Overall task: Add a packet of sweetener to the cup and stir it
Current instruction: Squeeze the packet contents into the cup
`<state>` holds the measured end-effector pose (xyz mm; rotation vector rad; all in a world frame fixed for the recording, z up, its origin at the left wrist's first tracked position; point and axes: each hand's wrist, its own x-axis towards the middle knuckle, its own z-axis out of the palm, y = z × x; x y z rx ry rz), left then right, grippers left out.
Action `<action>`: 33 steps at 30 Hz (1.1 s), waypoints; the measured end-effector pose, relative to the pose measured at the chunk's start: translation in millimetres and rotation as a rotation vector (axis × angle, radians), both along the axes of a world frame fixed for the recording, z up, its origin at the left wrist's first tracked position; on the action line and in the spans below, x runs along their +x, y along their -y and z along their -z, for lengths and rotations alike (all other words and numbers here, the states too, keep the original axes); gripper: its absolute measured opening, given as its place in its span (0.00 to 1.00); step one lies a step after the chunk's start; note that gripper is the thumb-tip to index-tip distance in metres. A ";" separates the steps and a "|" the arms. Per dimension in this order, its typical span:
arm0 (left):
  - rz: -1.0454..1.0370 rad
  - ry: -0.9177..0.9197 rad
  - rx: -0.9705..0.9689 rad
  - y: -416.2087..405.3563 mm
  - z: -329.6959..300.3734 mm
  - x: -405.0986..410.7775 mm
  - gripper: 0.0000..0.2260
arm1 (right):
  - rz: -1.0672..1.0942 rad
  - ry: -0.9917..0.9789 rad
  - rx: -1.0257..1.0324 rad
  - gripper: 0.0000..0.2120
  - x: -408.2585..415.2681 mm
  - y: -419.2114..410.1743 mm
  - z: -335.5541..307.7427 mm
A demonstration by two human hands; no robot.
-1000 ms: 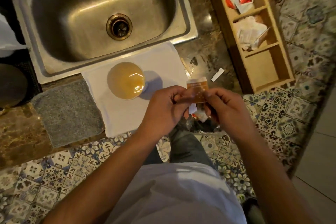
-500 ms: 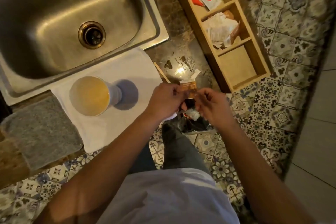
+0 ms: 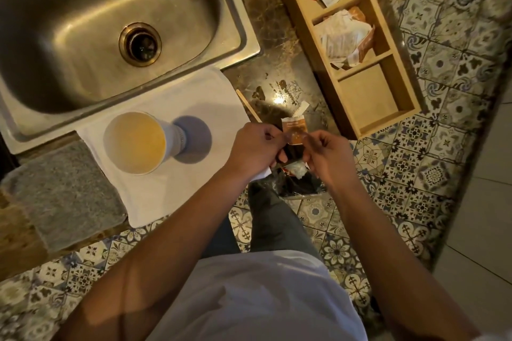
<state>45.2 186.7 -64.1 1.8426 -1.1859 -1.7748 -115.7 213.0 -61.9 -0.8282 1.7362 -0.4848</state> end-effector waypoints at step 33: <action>-0.072 0.328 -0.453 -43.9 -89.5 52.1 0.09 | -0.467 -0.597 -0.265 0.14 26.4 22.3 -18.2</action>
